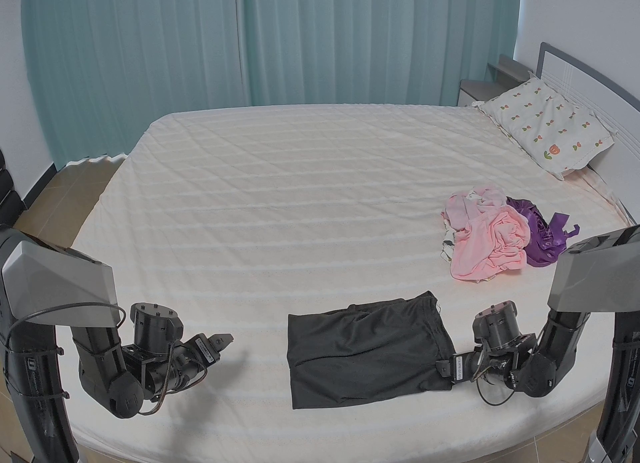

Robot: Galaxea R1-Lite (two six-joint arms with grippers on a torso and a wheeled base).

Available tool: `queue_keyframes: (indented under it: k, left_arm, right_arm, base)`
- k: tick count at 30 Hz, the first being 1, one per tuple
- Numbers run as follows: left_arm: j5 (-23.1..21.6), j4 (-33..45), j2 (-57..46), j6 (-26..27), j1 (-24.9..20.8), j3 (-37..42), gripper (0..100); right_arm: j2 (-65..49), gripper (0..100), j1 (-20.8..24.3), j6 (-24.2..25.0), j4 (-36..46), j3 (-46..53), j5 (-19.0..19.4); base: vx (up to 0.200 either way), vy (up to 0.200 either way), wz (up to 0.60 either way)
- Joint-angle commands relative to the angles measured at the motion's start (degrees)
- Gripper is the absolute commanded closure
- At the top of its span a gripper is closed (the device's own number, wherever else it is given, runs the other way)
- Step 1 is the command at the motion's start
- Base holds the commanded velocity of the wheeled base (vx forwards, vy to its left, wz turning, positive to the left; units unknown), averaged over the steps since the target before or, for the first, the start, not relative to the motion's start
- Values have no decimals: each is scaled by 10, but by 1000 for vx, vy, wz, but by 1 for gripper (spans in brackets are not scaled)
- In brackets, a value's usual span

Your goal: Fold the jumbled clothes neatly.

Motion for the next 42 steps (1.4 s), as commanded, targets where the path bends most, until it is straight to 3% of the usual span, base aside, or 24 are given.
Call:
queue_keyframes:
  k: [1,8,16,23,32,41,42]
  left_arm:
    - [0,0,1,0,0,1,0]
    - [0,0,1,0,1,1,0]
    - [-1,0,3,0,1,1,0]
    - [-1,0,4,0,1,1,0]
    - [-1,-1,5,-1,0,1,0]
    - [-1,-1,5,-1,0,-1,0]
    - [-1,-1,5,0,0,-1,0]
  right_arm:
    - [-26,0,-33,-8,-7,50,4]
    - [-37,0,-43,-9,-33,94,17]
    - [-59,0,-60,-3,-150,57,82]
    - [-29,0,-79,37,-143,-27,131]
    - [91,0,-57,121,-125,-155,136]
    - [141,0,-55,166,-67,-264,135]
    - [142,100,-55,167,-67,-265,135]
  base:
    - [0,0,0]
    - [0,0,0]
    - [0,0,0]
    - [0,0,0]
    - [0,0,0]
    - [0,0,0]
    - [0,0,0]
